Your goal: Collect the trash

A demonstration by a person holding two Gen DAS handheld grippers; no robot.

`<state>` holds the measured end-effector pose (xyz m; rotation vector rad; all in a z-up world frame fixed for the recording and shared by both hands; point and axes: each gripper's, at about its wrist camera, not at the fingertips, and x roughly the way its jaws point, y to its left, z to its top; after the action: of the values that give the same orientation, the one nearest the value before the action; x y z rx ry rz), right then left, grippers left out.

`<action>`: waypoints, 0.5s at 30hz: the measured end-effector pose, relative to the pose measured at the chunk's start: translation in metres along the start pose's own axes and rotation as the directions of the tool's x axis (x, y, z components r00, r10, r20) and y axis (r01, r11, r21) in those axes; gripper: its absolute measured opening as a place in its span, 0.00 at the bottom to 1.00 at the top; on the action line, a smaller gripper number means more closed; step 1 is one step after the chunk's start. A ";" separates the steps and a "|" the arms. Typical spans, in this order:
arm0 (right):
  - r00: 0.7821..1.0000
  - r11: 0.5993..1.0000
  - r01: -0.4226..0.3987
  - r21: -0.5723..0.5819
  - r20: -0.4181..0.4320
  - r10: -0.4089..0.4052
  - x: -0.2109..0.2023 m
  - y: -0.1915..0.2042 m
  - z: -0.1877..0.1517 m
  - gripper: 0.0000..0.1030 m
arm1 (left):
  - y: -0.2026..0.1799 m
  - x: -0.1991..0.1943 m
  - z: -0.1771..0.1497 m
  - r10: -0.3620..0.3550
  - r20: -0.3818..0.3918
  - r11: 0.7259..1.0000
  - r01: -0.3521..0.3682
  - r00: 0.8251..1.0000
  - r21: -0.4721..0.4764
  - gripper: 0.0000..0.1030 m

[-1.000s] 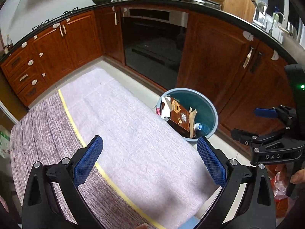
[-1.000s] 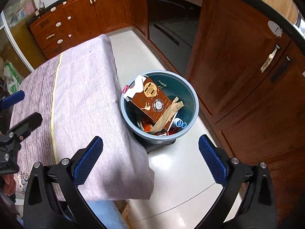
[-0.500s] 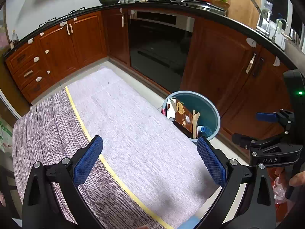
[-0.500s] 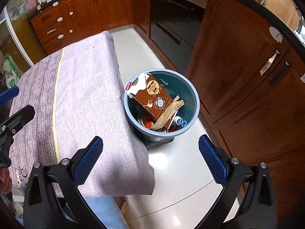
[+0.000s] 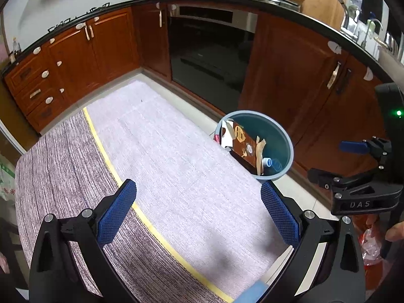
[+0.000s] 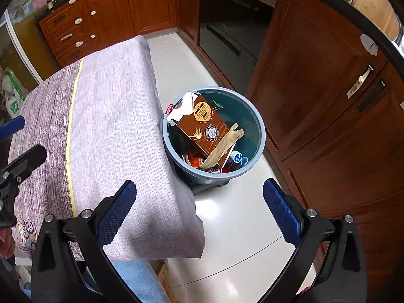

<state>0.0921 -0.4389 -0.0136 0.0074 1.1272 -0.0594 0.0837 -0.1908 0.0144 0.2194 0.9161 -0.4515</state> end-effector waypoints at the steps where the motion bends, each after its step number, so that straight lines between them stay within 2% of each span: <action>1: 1.000 1.000 0.001 0.000 0.000 -0.001 0.000 0.000 0.000 0.94 | 0.000 0.000 0.000 0.003 -0.001 1.000 -0.003 1.000 0.001 0.96; 15: 1.000 1.000 0.014 -0.020 -0.005 -0.014 0.001 0.005 0.003 0.94 | 0.001 0.001 -0.003 0.006 -0.014 1.000 -0.007 1.000 -0.007 0.96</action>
<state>0.0955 -0.4343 -0.0131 -0.0183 1.1330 -0.0605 0.0828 -0.1892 0.0119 0.2195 0.9306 -0.4412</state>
